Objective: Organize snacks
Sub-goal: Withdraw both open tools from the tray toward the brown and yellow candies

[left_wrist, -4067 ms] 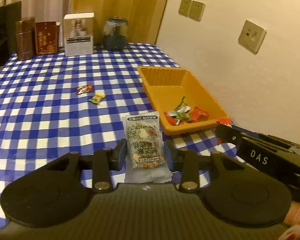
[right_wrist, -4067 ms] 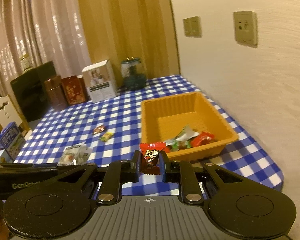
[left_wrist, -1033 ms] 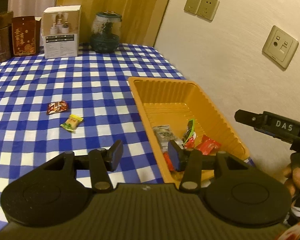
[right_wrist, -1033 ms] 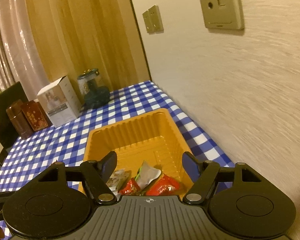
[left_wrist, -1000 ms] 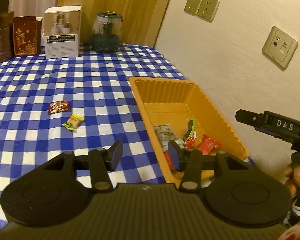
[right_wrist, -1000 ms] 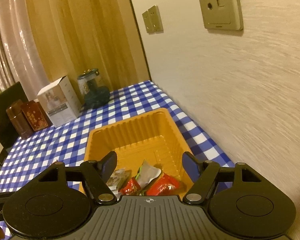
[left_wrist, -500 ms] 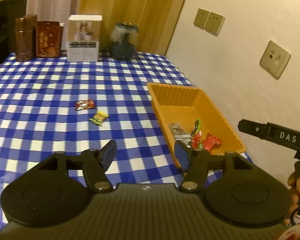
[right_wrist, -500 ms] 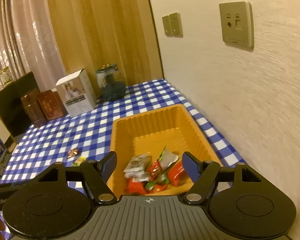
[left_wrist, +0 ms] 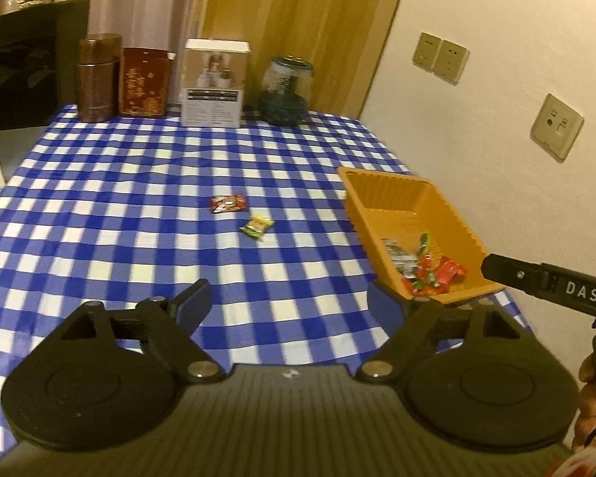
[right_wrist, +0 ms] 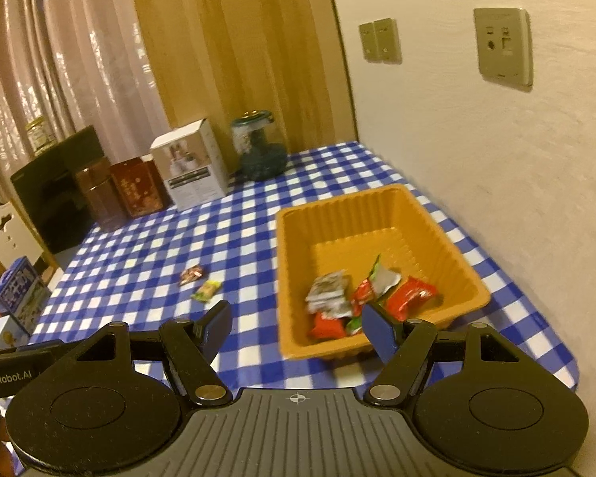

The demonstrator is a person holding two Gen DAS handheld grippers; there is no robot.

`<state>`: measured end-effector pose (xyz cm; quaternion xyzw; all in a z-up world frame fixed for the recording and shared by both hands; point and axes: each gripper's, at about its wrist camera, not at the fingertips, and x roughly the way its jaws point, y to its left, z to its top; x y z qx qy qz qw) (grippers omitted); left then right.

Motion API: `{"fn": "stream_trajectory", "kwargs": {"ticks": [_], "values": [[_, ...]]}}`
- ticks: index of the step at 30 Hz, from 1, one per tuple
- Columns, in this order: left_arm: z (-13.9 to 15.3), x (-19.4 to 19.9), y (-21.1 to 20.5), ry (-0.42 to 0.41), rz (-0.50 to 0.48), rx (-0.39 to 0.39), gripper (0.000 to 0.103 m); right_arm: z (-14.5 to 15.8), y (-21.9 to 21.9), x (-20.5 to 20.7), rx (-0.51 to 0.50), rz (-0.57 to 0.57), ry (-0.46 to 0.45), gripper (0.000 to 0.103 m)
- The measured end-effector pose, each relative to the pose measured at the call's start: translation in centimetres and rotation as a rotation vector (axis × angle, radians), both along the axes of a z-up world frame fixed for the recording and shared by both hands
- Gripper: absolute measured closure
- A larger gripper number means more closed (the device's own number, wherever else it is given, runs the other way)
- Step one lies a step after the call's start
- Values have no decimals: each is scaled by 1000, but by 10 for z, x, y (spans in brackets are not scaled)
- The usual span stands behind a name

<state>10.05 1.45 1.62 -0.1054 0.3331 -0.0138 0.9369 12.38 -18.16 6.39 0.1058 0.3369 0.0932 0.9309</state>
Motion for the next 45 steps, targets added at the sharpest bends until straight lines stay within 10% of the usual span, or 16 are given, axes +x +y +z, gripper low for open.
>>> {"fn": "stream_trajectory", "kwargs": {"ticks": [19, 45], "values": [[5, -11, 61, 5, 57, 46, 13, -3, 53, -4, -4, 80, -9, 31], [-47, 94, 109, 18, 61, 96, 10, -53, 134, 91, -30, 194, -8, 31]]}}
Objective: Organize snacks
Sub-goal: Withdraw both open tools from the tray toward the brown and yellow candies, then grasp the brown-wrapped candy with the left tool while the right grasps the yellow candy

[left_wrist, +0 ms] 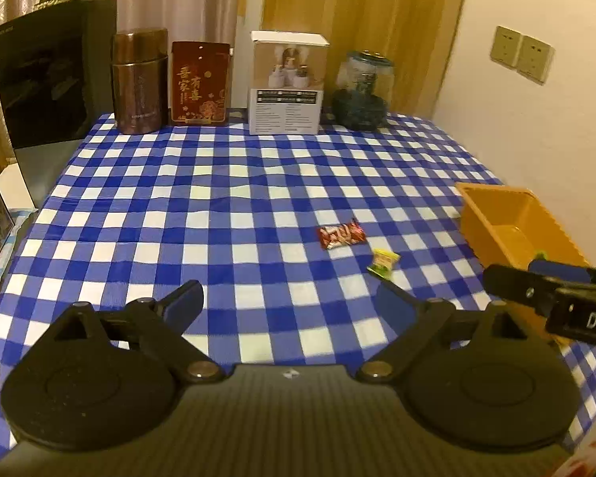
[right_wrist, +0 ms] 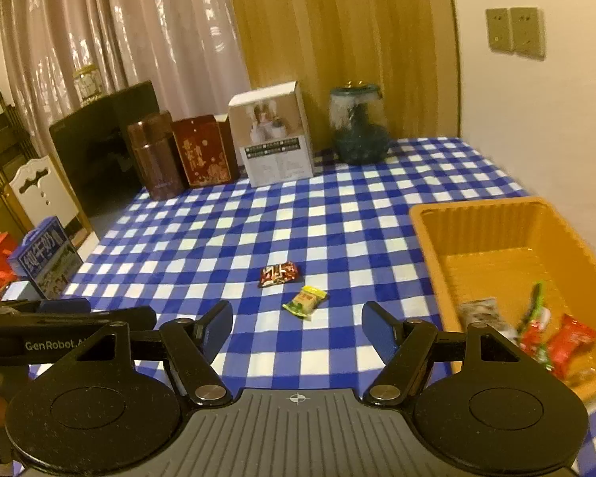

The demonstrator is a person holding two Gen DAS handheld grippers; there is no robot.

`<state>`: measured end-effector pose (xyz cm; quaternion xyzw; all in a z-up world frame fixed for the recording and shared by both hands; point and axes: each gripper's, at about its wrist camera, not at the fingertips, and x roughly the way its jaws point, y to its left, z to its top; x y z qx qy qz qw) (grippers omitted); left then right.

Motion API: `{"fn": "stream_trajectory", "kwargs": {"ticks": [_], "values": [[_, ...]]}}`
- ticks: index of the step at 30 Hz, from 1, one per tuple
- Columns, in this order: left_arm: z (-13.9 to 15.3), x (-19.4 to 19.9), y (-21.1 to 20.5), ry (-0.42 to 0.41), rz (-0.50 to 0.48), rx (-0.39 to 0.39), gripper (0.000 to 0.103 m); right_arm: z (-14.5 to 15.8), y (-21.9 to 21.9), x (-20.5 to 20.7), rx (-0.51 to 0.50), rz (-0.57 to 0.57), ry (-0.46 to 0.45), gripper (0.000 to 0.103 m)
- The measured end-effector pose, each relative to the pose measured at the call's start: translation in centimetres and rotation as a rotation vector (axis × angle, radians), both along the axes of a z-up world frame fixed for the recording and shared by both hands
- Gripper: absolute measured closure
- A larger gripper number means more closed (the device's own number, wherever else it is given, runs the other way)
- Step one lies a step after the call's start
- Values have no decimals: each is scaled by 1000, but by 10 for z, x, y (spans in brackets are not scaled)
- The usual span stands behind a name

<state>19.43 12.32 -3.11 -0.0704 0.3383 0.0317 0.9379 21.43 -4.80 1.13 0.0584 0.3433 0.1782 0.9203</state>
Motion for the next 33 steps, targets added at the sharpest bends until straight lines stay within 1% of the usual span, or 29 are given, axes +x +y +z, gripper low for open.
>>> {"fn": "stream_trajectory", "kwargs": {"ticks": [4, 9, 12, 16, 21, 26, 29, 30, 32, 33], "values": [[-13, 19, 10, -3, 22, 21, 10, -20, 11, 21, -14, 1, 12, 31], [-27, 41, 18, 11, 39, 6, 10, -48, 23, 44, -21, -8, 22, 32], [-34, 55, 21, 26, 27, -4, 10, -63, 29, 58, -33, -12, 32, 45], [-38, 71, 22, 24, 9, 18, 10, -79, 34, 77, -21, -25, 54, 50], [-47, 89, 25, 42, 10, 11, 10, -93, 42, 95, -4, -27, 78, 59], [-55, 97, 23, 57, -2, 26, 10, -103, 49, 108, 4, -44, 100, 63], [-57, 99, 20, 60, -12, 60, 10, -109, 56, 112, -35, -48, 116, 67], [-58, 99, 18, 60, -16, 69, 10, -109, 58, 112, -54, -44, 105, 69], [-60, 101, 18, 63, -28, 65, 10, -110, 61, 108, -101, -31, 88, 74], [-61, 102, 18, 65, -33, 61, 10, -110, 61, 108, -111, -29, 83, 79]]}}
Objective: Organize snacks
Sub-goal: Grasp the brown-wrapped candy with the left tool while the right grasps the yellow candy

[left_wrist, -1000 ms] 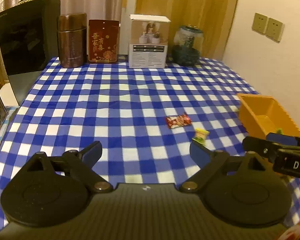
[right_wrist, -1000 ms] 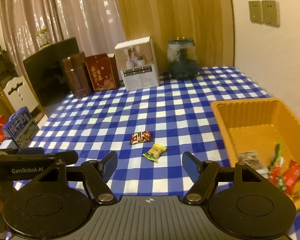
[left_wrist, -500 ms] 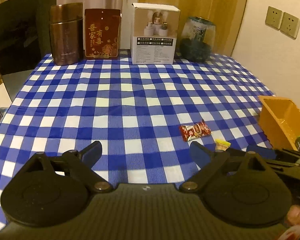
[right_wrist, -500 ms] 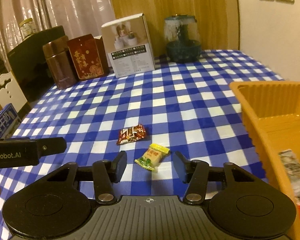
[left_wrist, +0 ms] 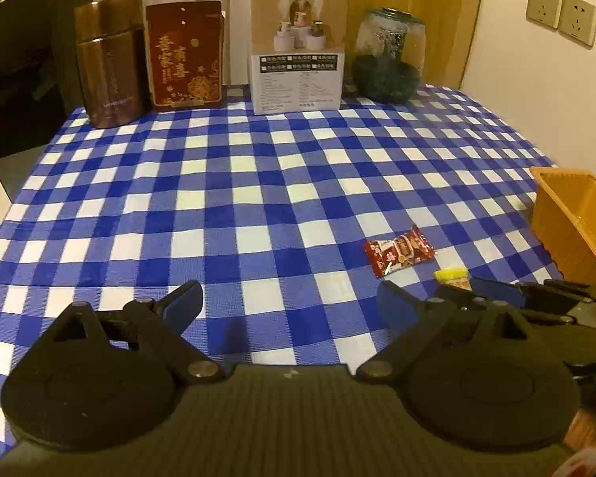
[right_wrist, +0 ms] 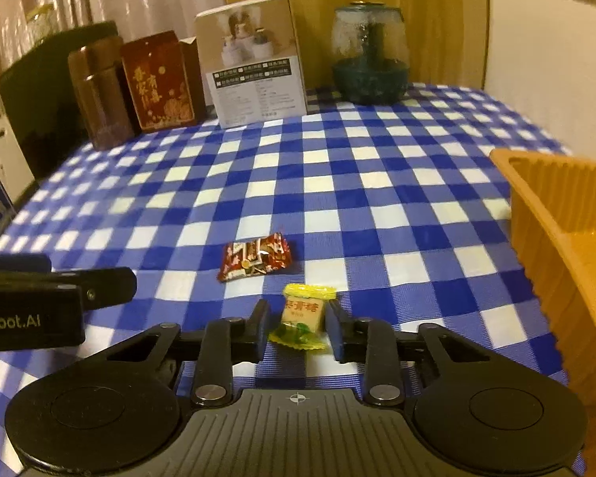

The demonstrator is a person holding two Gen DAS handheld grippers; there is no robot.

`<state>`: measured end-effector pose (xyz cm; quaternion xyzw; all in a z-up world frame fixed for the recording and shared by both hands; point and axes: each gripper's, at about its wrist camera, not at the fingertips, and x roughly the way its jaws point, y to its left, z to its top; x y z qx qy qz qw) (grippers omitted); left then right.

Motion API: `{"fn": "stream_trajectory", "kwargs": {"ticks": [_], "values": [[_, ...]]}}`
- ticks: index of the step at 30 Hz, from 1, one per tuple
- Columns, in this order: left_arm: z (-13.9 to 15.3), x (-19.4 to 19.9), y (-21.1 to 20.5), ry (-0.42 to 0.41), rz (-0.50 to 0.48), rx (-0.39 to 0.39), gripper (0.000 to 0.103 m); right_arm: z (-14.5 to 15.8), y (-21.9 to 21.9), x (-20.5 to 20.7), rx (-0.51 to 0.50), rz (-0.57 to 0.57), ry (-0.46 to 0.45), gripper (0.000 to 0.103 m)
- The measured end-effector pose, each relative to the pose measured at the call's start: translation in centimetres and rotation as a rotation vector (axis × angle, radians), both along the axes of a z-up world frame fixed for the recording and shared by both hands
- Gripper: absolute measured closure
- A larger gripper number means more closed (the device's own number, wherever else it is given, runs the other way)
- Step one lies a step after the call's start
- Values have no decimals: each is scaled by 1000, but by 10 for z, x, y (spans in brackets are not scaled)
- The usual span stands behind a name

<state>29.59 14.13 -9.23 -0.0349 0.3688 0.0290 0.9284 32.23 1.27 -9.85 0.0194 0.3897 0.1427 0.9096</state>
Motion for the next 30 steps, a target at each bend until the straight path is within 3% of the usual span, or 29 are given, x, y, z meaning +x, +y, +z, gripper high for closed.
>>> {"fn": "stream_trajectory", "kwargs": {"ticks": [4, 9, 13, 14, 18, 25, 30], "values": [[-4, 4, -1, 1, -23, -11, 10, 3, -4, 1, 0, 14, -2, 81], [-6, 13, -4, -12, -45, -90, 10, 21, -13, 5, -2, 14, -53, 81], [-8, 24, -20, -36, -169, -21, 14, 32, -27, 12, 8, 0, -85, 81], [-10, 27, -23, -33, -196, -8, 19, 34, -30, 14, 15, 0, -84, 81], [-20, 42, -36, -28, -269, 35, 21, 32, -43, 19, 50, -34, -62, 81], [-34, 64, -56, -62, -344, 98, 22, 34, -52, 24, 91, -51, -51, 81], [-40, 75, -57, -53, -350, 77, 35, 32, -55, 26, 116, -55, -37, 81]]}}
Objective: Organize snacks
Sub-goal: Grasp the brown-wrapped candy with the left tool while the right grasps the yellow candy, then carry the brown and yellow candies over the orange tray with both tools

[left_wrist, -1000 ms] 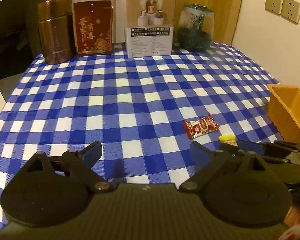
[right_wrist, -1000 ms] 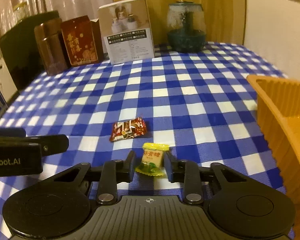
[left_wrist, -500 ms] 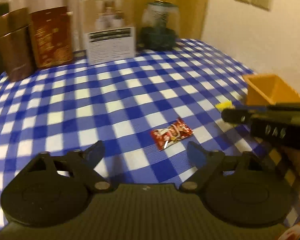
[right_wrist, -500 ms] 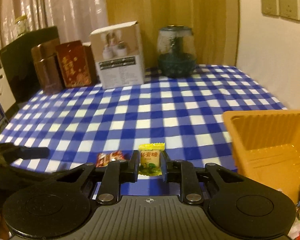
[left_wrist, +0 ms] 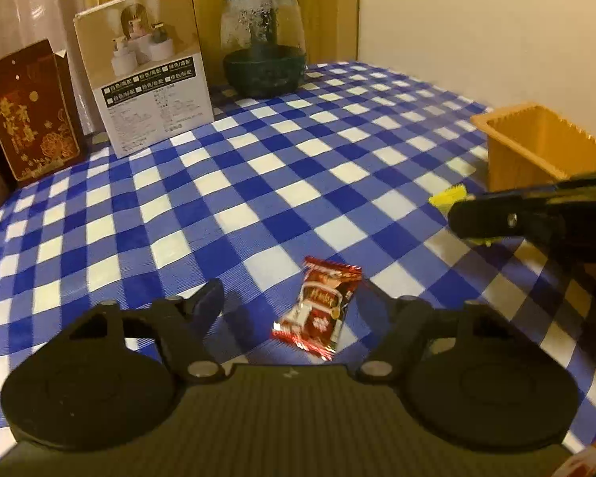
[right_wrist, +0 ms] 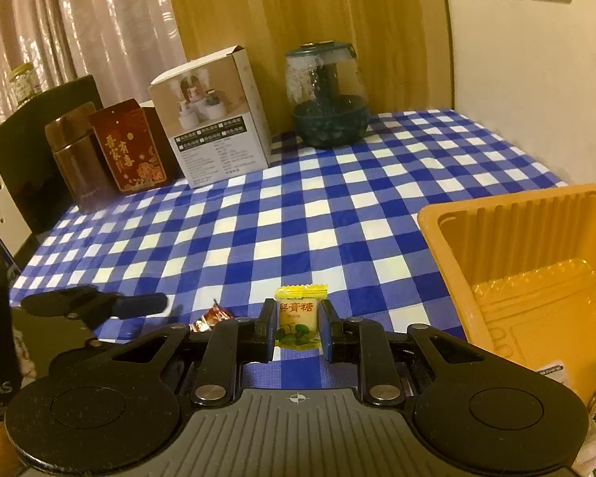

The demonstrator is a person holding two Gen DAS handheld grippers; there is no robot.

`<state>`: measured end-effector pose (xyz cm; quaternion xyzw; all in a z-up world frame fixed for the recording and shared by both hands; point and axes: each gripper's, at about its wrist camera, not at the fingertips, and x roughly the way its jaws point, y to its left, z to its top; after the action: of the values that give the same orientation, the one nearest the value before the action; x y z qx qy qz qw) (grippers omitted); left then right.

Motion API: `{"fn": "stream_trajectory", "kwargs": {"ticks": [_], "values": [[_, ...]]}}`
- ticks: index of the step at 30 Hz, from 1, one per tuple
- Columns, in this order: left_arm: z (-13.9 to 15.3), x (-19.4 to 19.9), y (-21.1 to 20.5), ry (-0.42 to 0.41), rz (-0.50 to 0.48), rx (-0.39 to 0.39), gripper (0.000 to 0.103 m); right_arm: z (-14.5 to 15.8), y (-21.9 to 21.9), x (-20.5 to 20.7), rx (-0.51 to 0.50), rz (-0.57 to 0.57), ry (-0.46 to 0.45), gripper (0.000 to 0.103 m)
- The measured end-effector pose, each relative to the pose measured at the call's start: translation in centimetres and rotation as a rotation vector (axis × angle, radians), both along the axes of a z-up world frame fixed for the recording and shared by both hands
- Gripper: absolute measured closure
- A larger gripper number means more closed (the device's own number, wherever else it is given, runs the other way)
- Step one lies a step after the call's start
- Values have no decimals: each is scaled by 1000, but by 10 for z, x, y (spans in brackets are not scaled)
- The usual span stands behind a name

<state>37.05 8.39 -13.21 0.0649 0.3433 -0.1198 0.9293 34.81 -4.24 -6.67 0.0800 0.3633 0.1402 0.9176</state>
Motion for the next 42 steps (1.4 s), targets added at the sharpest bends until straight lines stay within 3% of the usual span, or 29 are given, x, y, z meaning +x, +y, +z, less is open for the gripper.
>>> {"fn": "stream_trajectory", "kwargs": {"ticks": [10, 18, 24, 31, 42], "values": [[4, -4, -7, 47, -9, -56, 79, 0, 3, 0, 15, 1, 8, 81], [9, -20, -4, 124, 93, -120, 81, 3, 3, -8, 15, 16, 4, 81], [22, -53, -5, 144, 140, -139, 81, 11, -1, -29, 3, 24, -12, 81], [42, -103, -10, 134, 204, -218, 81, 21, -10, -76, -8, 39, -12, 81], [65, -178, -29, 109, 256, -269, 81, 36, -35, -151, 0, 26, -4, 81]]}}
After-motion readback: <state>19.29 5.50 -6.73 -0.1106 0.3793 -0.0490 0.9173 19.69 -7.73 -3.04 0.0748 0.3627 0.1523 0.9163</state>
